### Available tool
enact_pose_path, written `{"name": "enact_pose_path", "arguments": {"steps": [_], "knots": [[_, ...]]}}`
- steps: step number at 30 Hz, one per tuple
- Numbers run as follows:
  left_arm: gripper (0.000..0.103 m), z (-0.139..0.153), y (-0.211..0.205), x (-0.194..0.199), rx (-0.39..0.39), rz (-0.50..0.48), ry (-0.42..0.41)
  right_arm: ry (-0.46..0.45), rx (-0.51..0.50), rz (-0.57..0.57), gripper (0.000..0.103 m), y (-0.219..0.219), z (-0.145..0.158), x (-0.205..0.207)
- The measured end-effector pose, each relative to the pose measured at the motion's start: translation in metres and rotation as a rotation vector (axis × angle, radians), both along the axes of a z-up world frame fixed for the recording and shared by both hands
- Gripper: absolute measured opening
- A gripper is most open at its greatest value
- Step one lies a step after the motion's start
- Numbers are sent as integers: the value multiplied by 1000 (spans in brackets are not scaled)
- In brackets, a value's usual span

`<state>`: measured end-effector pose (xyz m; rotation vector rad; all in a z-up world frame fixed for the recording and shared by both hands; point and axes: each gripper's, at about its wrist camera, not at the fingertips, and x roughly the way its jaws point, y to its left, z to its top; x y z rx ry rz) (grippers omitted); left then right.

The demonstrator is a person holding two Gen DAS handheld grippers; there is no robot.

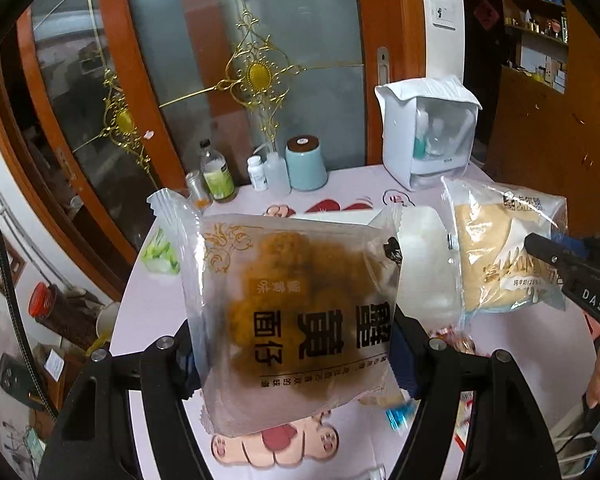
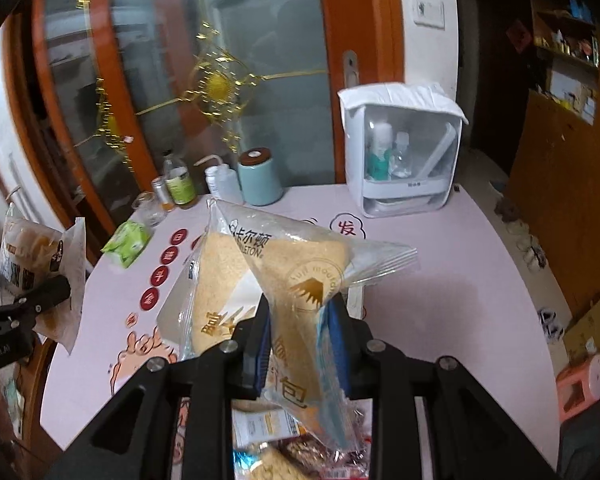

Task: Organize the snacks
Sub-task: 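Carry both bags into the white tray and open both tools, then withdraw both tools from the tray back toward the snack pile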

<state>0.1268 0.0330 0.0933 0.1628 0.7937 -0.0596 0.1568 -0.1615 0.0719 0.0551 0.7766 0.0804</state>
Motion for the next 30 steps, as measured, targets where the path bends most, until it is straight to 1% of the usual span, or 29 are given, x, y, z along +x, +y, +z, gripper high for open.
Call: {"name": "enact_pose_path", "arguments": {"steps": [4, 7, 9, 11, 12, 14, 15, 16, 17, 18, 19, 20, 21, 24, 28, 30], "knots": [[72, -15, -2, 45, -21, -25, 24, 44, -39, -40, 27, 6, -16, 33], [73, -34, -8, 84, -39, -47, 59, 91, -26, -62, 28, 9, -32, 57], [74, -52, -14, 110, -43, -59, 97, 136, -12, -76, 29, 10, -48, 73], [79, -74, -20, 133, -41, -72, 143, 163, -6, -86, 30, 12, -62, 84], [83, -83, -23, 141, -41, -76, 158, 180, -3, -88, 31, 13, -70, 91], [85, -105, -27, 157, -39, -89, 197, 215, 15, -82, 35, 15, -86, 99], [87, -113, -29, 162, -44, -96, 217, 228, 26, -80, 39, 16, -92, 100], [92, -124, -30, 168, -48, -102, 245, 237, 36, -77, 40, 17, -98, 101], [94, -134, -30, 172, -55, -107, 280, 231, 48, -69, 41, 19, -102, 101], [98, -146, -29, 178, -64, -114, 320, 221, 57, -63, 44, 19, -103, 101], [101, -154, -29, 180, -69, -118, 345, 217, 64, -59, 50, 20, -105, 100], [101, -161, -28, 182, -73, -121, 355, 219, 72, -59, 52, 20, -106, 101], [102, -165, -27, 182, -66, -123, 341, 218, 86, -63, 52, 20, -106, 100], [102, -166, -23, 180, -51, -134, 306, 213, 96, -72, 52, 19, -104, 98], [102, -157, -16, 176, -61, -138, 293, 210, 101, -80, 52, 17, -100, 88], [102, -151, -12, 171, -71, -136, 288, 209, 88, -70, 52, 18, -96, 79]]}}
